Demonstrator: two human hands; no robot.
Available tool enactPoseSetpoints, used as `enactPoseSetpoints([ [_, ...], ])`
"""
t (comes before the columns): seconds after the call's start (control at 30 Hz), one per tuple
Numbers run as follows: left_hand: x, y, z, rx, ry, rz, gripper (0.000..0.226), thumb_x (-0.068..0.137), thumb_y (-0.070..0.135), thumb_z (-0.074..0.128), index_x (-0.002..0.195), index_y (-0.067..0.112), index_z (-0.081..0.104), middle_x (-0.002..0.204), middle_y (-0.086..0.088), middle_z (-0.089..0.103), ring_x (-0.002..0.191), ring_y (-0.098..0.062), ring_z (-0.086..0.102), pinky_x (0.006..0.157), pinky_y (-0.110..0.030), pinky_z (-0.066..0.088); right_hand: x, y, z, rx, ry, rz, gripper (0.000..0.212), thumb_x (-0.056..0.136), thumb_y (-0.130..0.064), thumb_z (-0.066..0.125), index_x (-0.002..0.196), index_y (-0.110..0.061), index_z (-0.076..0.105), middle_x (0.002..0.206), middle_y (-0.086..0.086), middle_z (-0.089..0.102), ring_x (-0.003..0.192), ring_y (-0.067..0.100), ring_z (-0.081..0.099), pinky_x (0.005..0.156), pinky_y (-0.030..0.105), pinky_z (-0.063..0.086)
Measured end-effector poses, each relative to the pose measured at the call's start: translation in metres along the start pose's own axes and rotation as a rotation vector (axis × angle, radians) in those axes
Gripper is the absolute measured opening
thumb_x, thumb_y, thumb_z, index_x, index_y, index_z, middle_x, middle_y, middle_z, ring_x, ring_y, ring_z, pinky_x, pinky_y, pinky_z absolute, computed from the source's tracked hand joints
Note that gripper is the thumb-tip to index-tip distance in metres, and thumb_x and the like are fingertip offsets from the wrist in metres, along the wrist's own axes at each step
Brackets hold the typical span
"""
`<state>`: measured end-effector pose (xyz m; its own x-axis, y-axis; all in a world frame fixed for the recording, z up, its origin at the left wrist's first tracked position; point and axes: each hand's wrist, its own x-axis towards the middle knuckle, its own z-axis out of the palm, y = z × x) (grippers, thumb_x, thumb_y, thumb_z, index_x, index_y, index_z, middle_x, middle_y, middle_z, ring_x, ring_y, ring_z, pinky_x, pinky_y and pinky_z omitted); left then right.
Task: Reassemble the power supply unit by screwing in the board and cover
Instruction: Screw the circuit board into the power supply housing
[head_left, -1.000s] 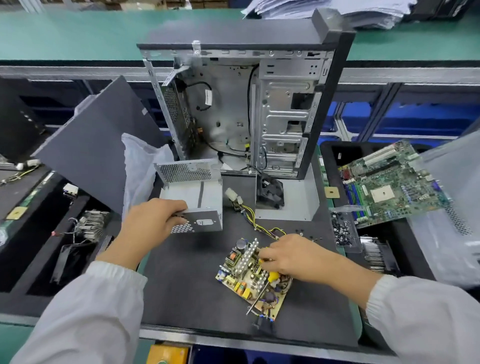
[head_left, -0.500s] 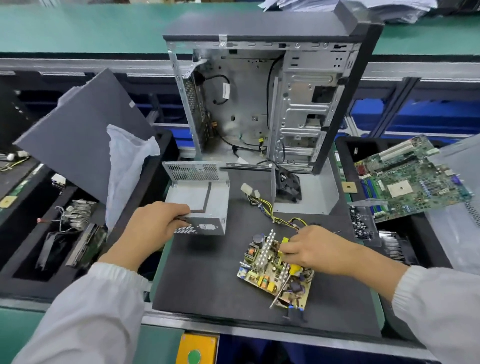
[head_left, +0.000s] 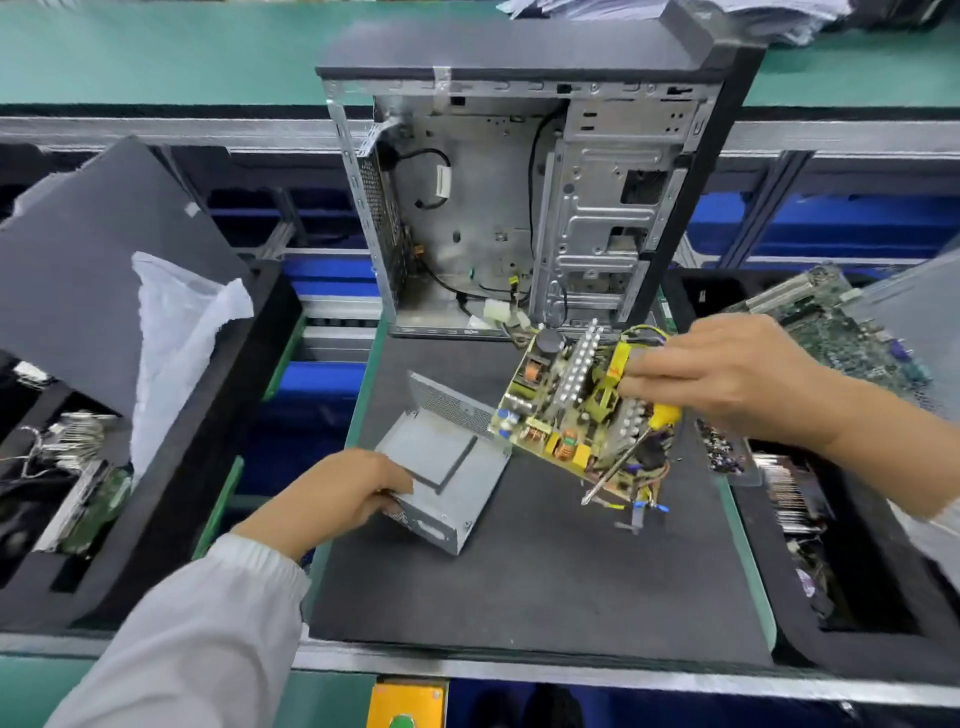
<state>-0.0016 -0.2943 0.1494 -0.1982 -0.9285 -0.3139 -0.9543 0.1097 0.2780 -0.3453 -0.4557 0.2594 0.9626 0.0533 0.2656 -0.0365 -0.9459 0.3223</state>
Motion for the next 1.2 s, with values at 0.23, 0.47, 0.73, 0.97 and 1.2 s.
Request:
enactPoseSetpoints([
  [0.23, 0.018, 0.04, 0.016, 0.05, -0.034, 0.166, 0.019, 0.096, 0.027, 0.058, 0.081, 0.023, 0.046, 0.087, 0.009, 0.055, 0.087, -0.014, 0.053, 0.069, -0.027, 0.037, 0.028, 0.024, -0.01, -0.083, 0.135, 0.064, 0.028, 0.087, 0.003, 0.052, 0.089, -0.015, 0.074, 0.088, 0.002, 0.07, 0.054, 0.023, 0.06, 0.043, 0.029, 0.046],
  [0.47, 0.023, 0.044, 0.024, 0.064, -0.037, 0.247, 0.012, 0.093, 0.012, 0.052, 0.094, 0.015, 0.064, 0.096, 0.001, 0.066, 0.095, -0.02, 0.056, 0.086, -0.037, 0.044, 0.046, 0.026, 0.002, -0.077, 0.142, -0.006, 0.026, 0.085, 0.005, 0.055, 0.089, -0.013, 0.073, 0.089, 0.003, 0.07, 0.056, 0.022, 0.06, 0.045, 0.028, 0.047],
  [0.73, 0.02, 0.035, 0.024, -0.011, 0.011, 0.28, 0.016, 0.096, 0.025, 0.058, 0.106, 0.023, 0.071, 0.106, 0.009, 0.069, 0.102, -0.012, 0.057, 0.091, -0.023, 0.036, 0.048, 0.014, 0.014, -0.073, 0.1, 0.022, 0.023, 0.087, 0.004, 0.055, 0.088, -0.013, 0.071, 0.084, 0.003, 0.067, 0.056, 0.023, 0.06, 0.043, 0.03, 0.046],
  [0.97, 0.011, 0.07, 0.045, 0.065, 0.147, 0.347, 0.018, 0.098, 0.032, 0.055, 0.105, 0.02, 0.066, 0.094, -0.003, 0.07, 0.089, -0.024, 0.064, 0.069, -0.034, 0.045, 0.055, -0.039, 0.063, 0.025, -0.023, -0.073, 0.02, 0.075, 0.003, 0.067, 0.087, -0.014, 0.07, 0.077, -0.001, 0.063, 0.052, 0.017, 0.054, 0.041, 0.026, 0.039],
  [1.2, -0.003, 0.045, 0.03, -0.249, 0.242, 0.343, 0.025, 0.093, 0.032, 0.065, 0.115, 0.022, 0.073, 0.102, 0.004, 0.075, 0.093, -0.014, 0.069, 0.079, -0.031, 0.055, 0.047, -0.052, 0.083, -0.032, -0.08, -0.134, 0.019, 0.074, -0.003, 0.068, 0.086, -0.017, 0.066, 0.075, -0.006, 0.057, 0.054, 0.014, 0.048, 0.046, 0.026, 0.032],
])
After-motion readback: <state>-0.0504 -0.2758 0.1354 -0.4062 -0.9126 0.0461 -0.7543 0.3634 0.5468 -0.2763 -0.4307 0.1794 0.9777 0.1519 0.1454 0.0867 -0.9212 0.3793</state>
